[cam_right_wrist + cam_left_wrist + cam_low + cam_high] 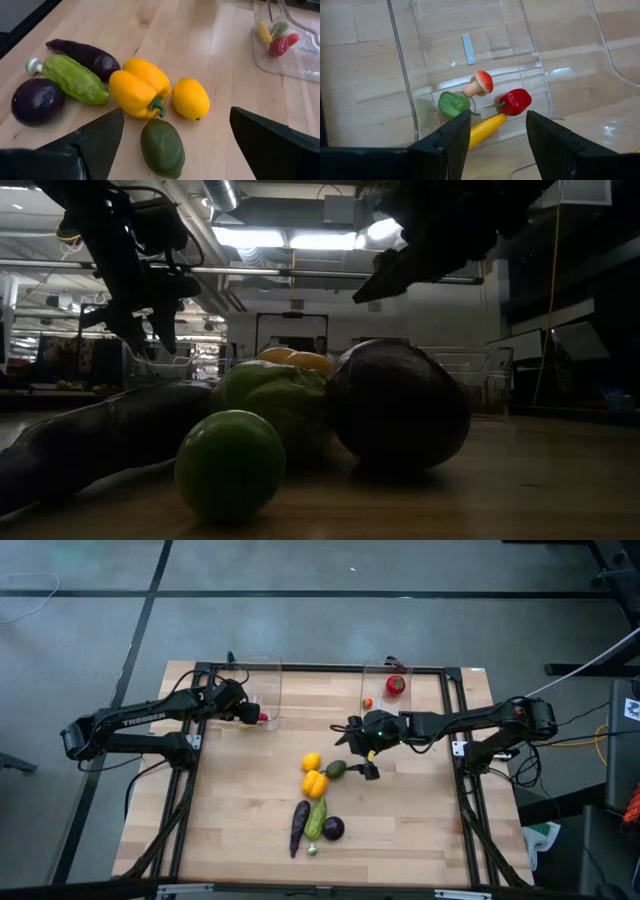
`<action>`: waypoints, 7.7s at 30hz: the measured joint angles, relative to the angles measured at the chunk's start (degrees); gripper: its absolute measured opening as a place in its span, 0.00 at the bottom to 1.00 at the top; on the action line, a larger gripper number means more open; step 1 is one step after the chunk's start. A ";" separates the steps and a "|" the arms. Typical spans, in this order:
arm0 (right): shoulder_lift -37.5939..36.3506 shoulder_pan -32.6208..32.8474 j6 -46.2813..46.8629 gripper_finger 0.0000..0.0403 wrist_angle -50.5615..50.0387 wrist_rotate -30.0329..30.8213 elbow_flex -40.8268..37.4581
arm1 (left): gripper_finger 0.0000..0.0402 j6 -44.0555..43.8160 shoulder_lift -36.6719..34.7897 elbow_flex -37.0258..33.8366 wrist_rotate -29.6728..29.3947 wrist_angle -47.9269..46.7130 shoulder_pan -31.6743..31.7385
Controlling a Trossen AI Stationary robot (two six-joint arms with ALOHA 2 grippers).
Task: Sort produce into baskets
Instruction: Put the green lime into the right transparent bin, then put the violet eggplant into the left transparent bin
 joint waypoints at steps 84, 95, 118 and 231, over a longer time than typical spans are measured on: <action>-5.33 -17.78 -3.54 0.59 -32.81 28.13 8.37 | 0.47 2.02 0.02 -0.02 -0.66 0.07 0.00; -1.16 -36.09 -4.37 0.59 -29.21 17.50 8.33 | 0.47 2.03 0.02 -0.02 -1.00 0.09 0.00; 8.79 -40.87 -4.15 0.59 -21.76 17.11 8.33 | 0.47 2.03 0.02 -0.02 -2.47 0.07 0.00; 8.79 -40.87 0.16 0.81 -18.89 17.55 8.33 | 0.51 -51.03 34.70 25.03 9.18 18.79 -53.77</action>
